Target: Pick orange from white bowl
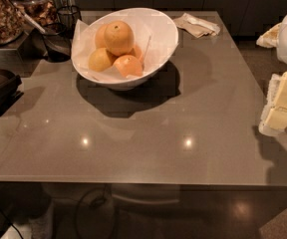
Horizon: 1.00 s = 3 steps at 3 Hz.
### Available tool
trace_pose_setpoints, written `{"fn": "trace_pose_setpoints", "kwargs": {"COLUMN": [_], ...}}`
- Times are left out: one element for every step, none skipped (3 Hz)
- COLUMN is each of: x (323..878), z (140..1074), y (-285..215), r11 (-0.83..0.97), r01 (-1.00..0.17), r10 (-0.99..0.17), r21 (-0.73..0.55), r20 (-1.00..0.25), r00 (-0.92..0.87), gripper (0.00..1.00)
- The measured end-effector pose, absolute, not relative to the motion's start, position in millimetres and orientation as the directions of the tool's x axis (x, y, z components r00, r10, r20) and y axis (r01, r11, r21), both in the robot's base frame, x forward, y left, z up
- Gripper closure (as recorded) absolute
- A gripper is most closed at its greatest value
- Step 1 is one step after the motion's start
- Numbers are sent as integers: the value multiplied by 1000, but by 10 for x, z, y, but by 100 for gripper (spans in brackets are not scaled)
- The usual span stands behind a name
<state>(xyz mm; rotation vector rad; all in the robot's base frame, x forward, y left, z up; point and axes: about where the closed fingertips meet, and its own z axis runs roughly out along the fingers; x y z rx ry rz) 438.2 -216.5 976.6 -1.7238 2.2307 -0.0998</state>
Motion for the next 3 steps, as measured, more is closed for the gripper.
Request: {"fn": "trace_pose_setpoints", "kwargs": {"x": [4382,4414,4540], "z": [9766,9819,9895], "y": [-2165,-2111,-1924], "r11": [270,281,276], "r01": [-931,-918,-920], "r10": [-953,-952,-949], "r21": [-247,-279,-277], "r20": [-207,-204,-229], "r00": [-221,-229,-215], "gripper": [0,0,0]}}
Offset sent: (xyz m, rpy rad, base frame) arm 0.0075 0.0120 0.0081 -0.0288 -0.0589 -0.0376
